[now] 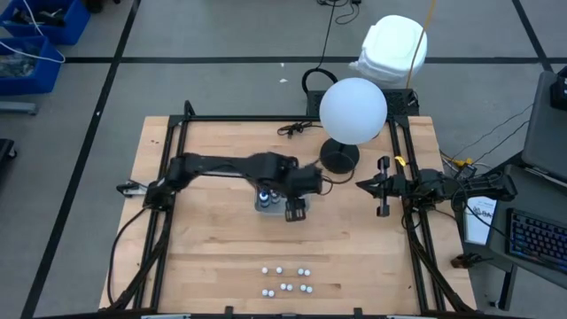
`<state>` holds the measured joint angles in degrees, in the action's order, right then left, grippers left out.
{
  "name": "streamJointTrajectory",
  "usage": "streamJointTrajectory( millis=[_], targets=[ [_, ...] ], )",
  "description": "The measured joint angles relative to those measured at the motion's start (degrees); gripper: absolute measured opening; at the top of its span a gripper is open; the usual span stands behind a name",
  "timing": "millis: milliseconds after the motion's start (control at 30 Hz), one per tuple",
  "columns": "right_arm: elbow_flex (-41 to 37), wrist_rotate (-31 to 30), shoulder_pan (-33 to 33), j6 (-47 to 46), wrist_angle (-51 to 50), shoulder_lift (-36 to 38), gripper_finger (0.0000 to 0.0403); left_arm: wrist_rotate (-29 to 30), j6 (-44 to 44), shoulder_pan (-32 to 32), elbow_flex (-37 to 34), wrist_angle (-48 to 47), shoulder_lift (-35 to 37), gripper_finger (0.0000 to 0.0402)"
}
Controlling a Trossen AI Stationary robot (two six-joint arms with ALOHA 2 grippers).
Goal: Pick & Place food coloring
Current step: Put the small dark blue food coloring bottle into the gray bin
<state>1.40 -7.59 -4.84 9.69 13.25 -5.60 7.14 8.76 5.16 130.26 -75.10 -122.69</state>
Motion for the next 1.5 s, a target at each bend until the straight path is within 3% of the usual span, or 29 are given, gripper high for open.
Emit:
streamJointTrajectory(
  millis=[200, 433, 600, 767, 900, 1133, 1300, 1500],
  targets=[
    [0.01, 0.06, -0.02, 0.0, 0.12, -0.51, 0.0, 7.3, 4.87, 5.4, 4.09, -7.85, 9.06, 0.0149],
    [0.01, 0.1, 0.0, -0.59, 0.17, -0.53, 0.0, 28.95, 13.46, 16.3, 2.45, -14.96, 22.14, 0.0052],
    [0.01, 0.1, -0.01, -0.61, 0.5, -0.53, 0.0, 37.31, 21.27, 21.37, -9.29, -14.83, 32.97, 0.0007],
    [0.01, 0.12, -0.02, -0.63, 0.64, -0.55, 0.0, 42.23, 30.3, 20.85, -31.22, -12.23, 45.15, 0.0008],
    [0.01, 0.12, -0.02, -0.63, 0.65, -0.55, 0.0, 36.71, 27.75, 16.53, -52.18, 1.96, 55.84, 0.0005],
    [0.0, 0.12, -0.02, -0.66, 0.64, -0.55, 0.0, 13.7, 4.37, 9.21, -84.68, 47.92, 72.26, 0.0003],
    [0.01, 0.12, -0.02, -0.66, 0.64, -0.55, 0.0, 5.61, -8.76, 7.0, -100.81, 73.36, 82.11, 0.0003],
    [0.0, 0.12, -0.02, -1.49, 0.62, -0.58, 0.0, -2.69, -6.88, 0.42, -112.48, 84.79, 88.47, 0.0002]
  ],
)
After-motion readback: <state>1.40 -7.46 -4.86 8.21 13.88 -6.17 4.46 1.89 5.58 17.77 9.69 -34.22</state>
